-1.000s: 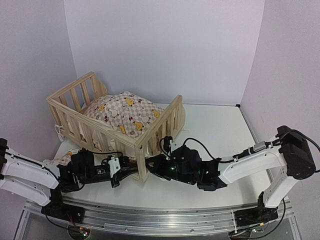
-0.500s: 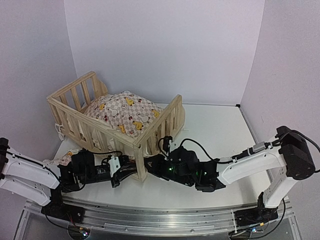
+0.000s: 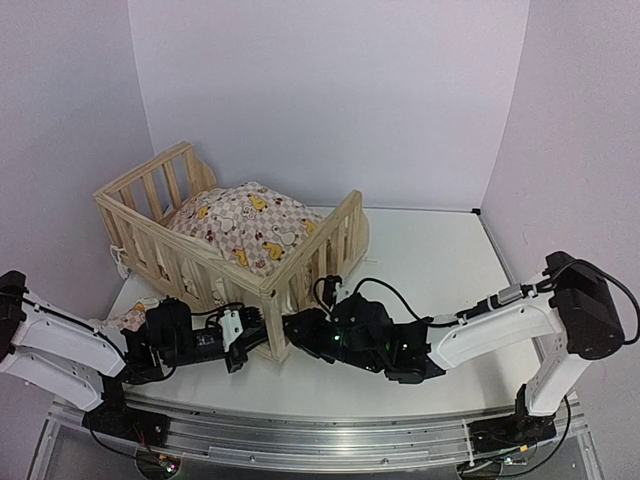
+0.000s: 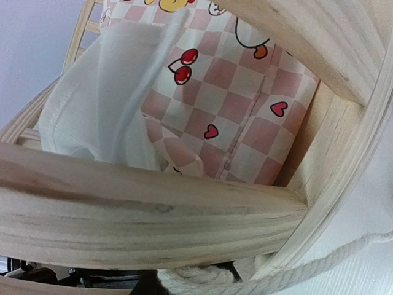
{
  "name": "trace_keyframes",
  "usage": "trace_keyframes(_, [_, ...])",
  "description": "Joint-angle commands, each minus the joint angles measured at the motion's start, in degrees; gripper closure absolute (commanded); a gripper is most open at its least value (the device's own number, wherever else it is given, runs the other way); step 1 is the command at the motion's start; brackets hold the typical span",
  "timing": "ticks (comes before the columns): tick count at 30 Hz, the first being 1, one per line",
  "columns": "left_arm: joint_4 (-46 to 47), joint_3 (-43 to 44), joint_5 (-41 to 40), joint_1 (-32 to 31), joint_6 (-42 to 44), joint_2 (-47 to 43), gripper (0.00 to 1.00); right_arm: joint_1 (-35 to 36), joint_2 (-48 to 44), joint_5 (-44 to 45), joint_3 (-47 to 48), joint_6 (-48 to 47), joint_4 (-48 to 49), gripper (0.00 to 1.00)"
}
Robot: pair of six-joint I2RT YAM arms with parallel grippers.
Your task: Set up the pet bed
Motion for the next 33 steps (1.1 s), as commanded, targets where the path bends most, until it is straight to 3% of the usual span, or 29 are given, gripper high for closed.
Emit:
trace_keyframes(1, [-2.0, 1.3, -1.2, 0.8, -2.1, -1.6, 1.0, 3.7, -3.6, -7.2, 5.0, -2.3, -8.5, 0.73])
trace_keyframes(8, [-15.2, 3.3, 0.0, 0.8, -5.1, -9.9, 1.0, 4.0, -11.9, -5.0, 4.8, -5.8, -22.7, 0.64])
trace_keyframes(17, [-32.2, 6.0, 1.8, 0.8, -8.8, -18.6, 1.0, 4.0, -17.1, -9.0, 5.1, -17.2, -25.0, 0.6])
trace_keyframes(22, [-30.8, 6.0, 2.5, 0.8, -10.4, -16.4, 1.0, 4.1, -18.2, -3.4, 3.8, -24.8, -26.1, 0.59])
trace_keyframes(25, [-26.3, 5.9, 1.9, 0.8, -10.3, -13.9, 1.0, 4.1, -17.8, -1.9, 4.9, -38.0, -26.6, 0.61])
trace_keyframes(33, [-19.5, 4.4, 2.7, 0.8, -7.9, -12.6, 0.98, 5.5, -18.7, -6.4, 0.5, -100.1, -19.7, 0.59])
